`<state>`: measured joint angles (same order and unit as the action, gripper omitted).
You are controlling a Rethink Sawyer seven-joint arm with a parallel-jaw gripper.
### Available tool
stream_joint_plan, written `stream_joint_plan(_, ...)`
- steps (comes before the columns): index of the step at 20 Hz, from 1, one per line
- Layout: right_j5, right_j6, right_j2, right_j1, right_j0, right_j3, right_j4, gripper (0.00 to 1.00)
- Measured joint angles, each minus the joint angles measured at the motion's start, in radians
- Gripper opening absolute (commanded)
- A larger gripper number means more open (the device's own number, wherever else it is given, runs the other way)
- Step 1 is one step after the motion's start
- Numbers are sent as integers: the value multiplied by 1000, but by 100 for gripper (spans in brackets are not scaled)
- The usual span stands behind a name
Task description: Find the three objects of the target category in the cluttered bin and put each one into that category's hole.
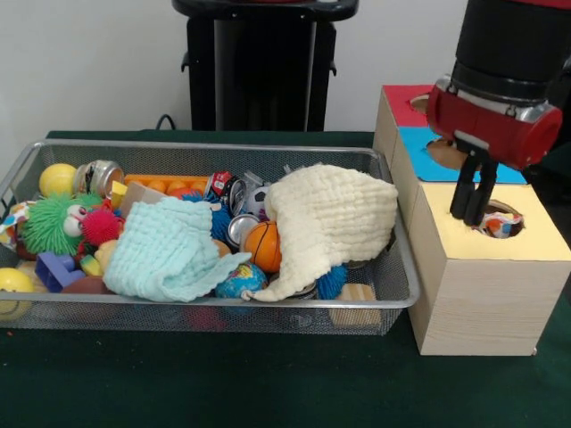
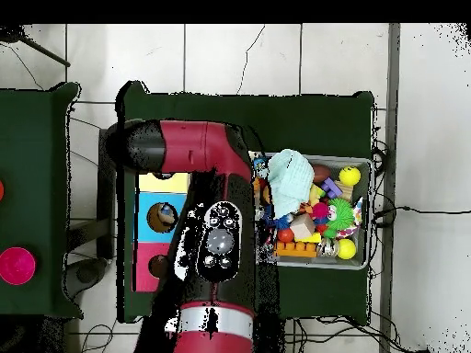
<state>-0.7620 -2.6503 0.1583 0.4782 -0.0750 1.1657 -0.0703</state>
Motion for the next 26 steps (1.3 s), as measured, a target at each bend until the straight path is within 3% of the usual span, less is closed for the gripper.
stream_joint_plan(8, -7, 22, -107, -53, 86, -78, 27, 0)
stream_joint_plan(13, -65, 97, -172, -74, 135, -151, 81, 0)
stream_joint_plan(21, -217, 196, -236, -48, 196, -199, 88, 0)
stream_joint_plan(26, -224, 199, -269, -15, 236, -199, 88, 0)
